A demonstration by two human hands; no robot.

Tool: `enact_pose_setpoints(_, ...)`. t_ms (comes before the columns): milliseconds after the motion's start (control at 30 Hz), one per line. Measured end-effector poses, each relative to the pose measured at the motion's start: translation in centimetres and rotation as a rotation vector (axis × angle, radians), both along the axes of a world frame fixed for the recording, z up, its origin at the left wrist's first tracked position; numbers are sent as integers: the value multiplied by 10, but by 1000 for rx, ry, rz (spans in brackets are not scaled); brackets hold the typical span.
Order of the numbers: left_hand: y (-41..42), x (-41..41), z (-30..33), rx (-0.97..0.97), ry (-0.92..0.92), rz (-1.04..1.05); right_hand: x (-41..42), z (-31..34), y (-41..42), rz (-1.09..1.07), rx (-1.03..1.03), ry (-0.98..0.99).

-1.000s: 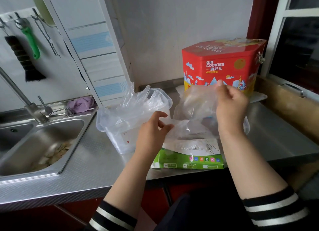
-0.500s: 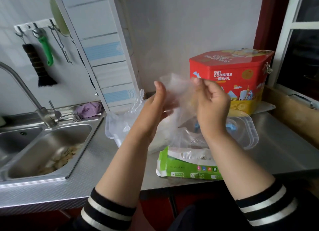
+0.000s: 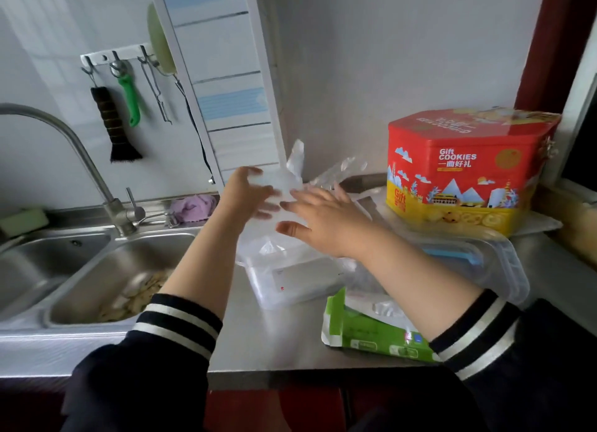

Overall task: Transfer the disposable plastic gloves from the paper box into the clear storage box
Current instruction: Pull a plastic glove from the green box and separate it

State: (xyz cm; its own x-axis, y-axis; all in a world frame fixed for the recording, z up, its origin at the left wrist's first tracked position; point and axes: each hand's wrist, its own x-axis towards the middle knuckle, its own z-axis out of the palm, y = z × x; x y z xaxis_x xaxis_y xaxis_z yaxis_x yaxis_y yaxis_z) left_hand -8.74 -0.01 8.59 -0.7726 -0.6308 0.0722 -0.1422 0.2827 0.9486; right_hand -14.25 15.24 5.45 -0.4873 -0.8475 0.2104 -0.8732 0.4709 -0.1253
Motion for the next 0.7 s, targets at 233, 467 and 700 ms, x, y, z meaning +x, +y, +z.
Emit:
enact_pose_setpoints(233,-22,-11,-35,-742,-443,50,-12,6,-32,-86,287,-500)
enact_pose_setpoints(467,-21,-15,-55,-953,-555,-17,-33,16,34,-171,-595,-269)
enact_pose_setpoints(700,-17,-18,-57,-987,-538,-34,-1,-35,90,-404,227,-378)
